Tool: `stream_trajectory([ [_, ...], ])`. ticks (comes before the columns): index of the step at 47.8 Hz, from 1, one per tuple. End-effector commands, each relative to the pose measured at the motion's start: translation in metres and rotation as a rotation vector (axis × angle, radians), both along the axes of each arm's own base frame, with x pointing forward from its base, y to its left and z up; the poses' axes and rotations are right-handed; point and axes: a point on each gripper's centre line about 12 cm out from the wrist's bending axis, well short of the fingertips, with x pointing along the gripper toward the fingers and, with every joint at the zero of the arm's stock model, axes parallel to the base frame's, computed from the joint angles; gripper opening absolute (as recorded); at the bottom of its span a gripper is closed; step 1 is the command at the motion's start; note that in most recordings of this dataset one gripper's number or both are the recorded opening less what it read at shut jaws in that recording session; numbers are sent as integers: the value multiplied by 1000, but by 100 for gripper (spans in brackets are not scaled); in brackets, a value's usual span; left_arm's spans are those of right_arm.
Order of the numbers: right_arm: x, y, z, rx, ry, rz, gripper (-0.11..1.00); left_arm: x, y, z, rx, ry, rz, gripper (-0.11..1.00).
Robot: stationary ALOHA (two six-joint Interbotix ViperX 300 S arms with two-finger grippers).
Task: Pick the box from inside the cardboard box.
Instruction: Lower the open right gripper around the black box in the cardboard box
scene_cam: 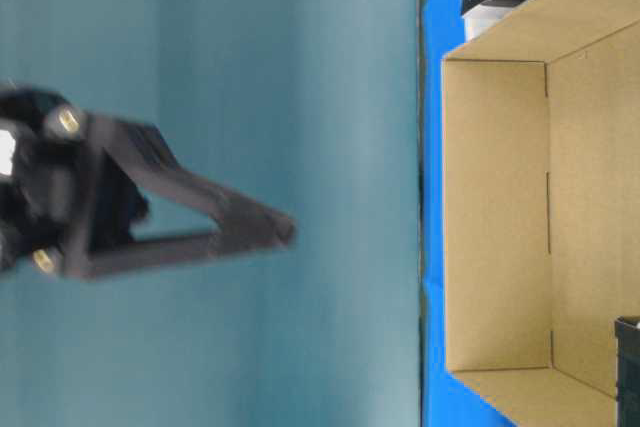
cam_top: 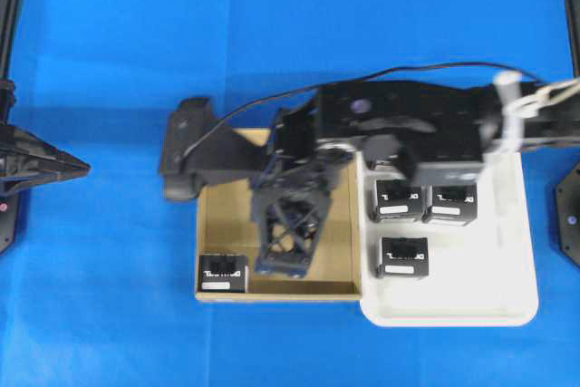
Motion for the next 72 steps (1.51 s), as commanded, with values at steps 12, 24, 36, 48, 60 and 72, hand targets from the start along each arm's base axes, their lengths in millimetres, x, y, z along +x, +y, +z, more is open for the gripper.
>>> stream_trajectory([
  [12,26,-3,-23,58,-13,32,0,1,-1,13,-4,-31,-6,-7],
  [24,32,-6,-33,55,-58,6,0,0,-2,13,-2,-32,-9,-6],
  [36,34,-2,-44,76,-48,2,3,-2,-2,16,-3,-48,-9,-7],
  [48,42,1,-53,145,-65,-29,40,-3,-3,18,-6,-55,-15,-7],
  [60,46,1,-70,147,-49,-19,98,-3,-5,18,-6,-54,-29,-7],
  [72,53,4,-92,184,-33,-38,100,-3,-5,18,-6,-50,-29,-7],
])
